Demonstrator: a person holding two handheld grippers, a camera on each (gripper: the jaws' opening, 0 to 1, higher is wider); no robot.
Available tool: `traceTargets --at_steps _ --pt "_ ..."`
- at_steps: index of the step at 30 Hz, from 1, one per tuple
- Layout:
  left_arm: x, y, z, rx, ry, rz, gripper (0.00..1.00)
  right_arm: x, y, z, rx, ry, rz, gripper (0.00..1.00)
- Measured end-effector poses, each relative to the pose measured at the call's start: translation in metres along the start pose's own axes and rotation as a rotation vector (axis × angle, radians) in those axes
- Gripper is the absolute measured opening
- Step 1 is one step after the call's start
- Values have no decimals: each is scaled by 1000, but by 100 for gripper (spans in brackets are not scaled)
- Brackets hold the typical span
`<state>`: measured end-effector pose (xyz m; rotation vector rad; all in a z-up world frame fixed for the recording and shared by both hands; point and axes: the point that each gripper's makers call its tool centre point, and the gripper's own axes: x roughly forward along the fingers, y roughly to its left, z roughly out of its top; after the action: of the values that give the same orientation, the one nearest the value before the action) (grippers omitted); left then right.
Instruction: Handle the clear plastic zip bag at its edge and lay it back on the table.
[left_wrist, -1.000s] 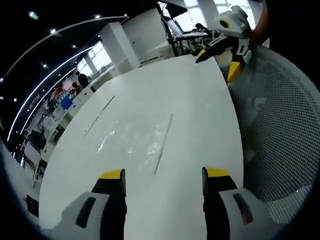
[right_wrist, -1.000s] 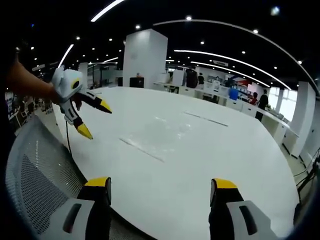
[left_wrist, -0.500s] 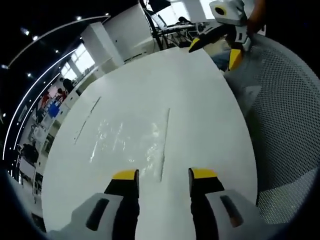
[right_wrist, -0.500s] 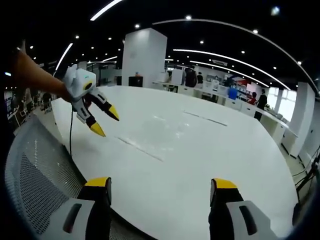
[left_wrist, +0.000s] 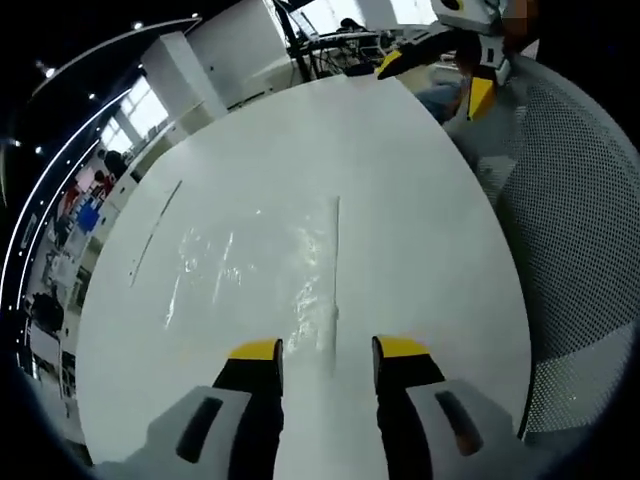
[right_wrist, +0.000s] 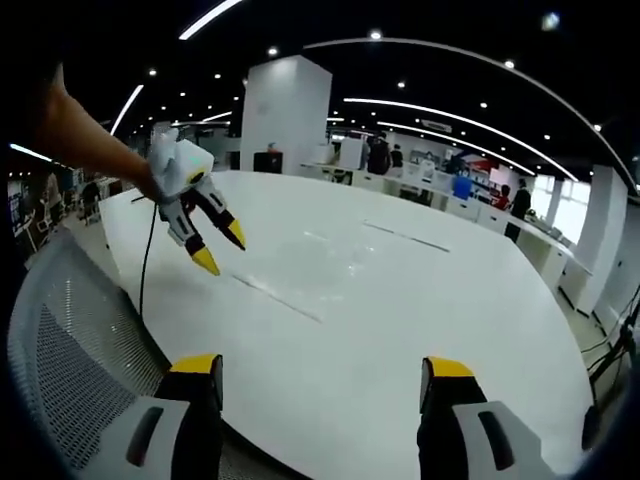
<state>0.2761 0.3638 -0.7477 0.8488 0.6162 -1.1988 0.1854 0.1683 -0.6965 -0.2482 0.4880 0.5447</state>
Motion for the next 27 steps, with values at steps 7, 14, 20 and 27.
traceTargets --at_steps 7,14,20,27 --pt "11 5 -2 25 39 -32 32 0 -1 -1 7 2 -6 81" --pt "19 7 -5 41 75 -65 29 0 -1 -1 10 5 -4 80" --pt "24 8 -10 28 102 -87 30 0 -1 -2 13 10 -3 79" --pt "29 12 -11 -15 112 -100 30 1 -1 -3 15 12 -2 79"
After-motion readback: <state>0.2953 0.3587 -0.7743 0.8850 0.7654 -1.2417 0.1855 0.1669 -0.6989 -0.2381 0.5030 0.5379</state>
